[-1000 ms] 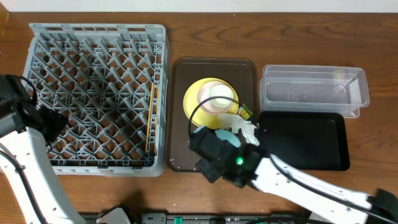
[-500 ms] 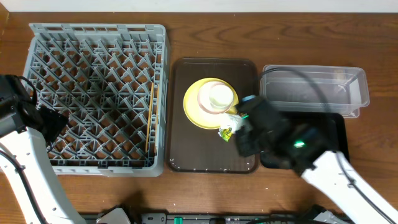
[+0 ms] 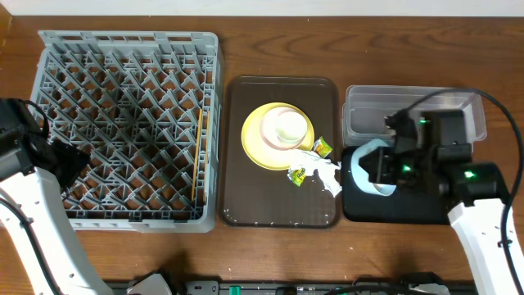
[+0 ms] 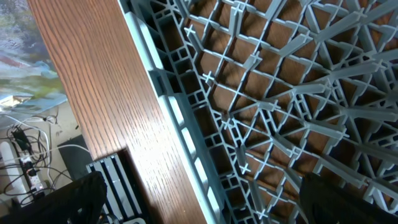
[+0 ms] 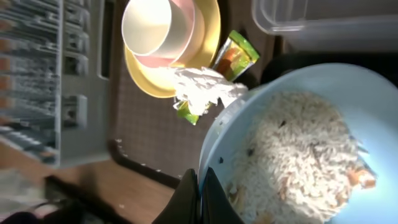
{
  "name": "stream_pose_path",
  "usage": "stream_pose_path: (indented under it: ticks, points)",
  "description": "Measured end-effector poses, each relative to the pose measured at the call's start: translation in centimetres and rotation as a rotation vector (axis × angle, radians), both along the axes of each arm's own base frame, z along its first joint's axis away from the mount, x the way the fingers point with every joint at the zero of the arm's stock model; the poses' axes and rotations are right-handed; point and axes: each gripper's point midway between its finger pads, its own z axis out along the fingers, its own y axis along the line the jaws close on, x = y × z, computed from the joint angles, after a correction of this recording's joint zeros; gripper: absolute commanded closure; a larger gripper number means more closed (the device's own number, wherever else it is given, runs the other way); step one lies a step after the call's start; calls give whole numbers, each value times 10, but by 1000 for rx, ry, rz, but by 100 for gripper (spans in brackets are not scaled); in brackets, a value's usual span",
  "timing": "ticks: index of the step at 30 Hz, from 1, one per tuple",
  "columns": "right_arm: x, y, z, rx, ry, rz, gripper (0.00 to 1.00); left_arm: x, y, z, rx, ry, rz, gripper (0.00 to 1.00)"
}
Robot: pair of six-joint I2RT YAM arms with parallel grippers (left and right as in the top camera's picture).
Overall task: Sort waste into correct bins and load items into the dishwasher
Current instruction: 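Lift the bowl with the right gripper and carry it over the black tray, then tilt the bowl with the right gripper to pour rice onto the black tray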
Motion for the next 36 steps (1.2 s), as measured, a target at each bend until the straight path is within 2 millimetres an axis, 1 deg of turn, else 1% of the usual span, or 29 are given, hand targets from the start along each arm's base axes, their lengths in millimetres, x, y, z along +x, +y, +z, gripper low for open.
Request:
stream_pose_path:
  ticks: [3,8,12,17,21,28,36]
  points:
    - [1,-8,-8,97,1,-21,99,0,0,0,0,0,0,0]
    - [4,-20,-16,270,-58,-44,99,0,0,0,0,0,0,0]
    - [2,-31,-24,401,-106,-78,99,0,0,0,0,0,0,0]
    - [-5,-49,-31,523,-147,-157,99,0,0,0,0,0,0,0]
    - [-7,-61,-27,593,-193,-198,99,0,0,0,0,0,0,0]
    - [-9,-81,-13,677,-263,-253,99,0,0,0,-1,0,0,0]
    - [-10,-88,-4,697,-328,-249,99,0,0,0,0,0,0,0]
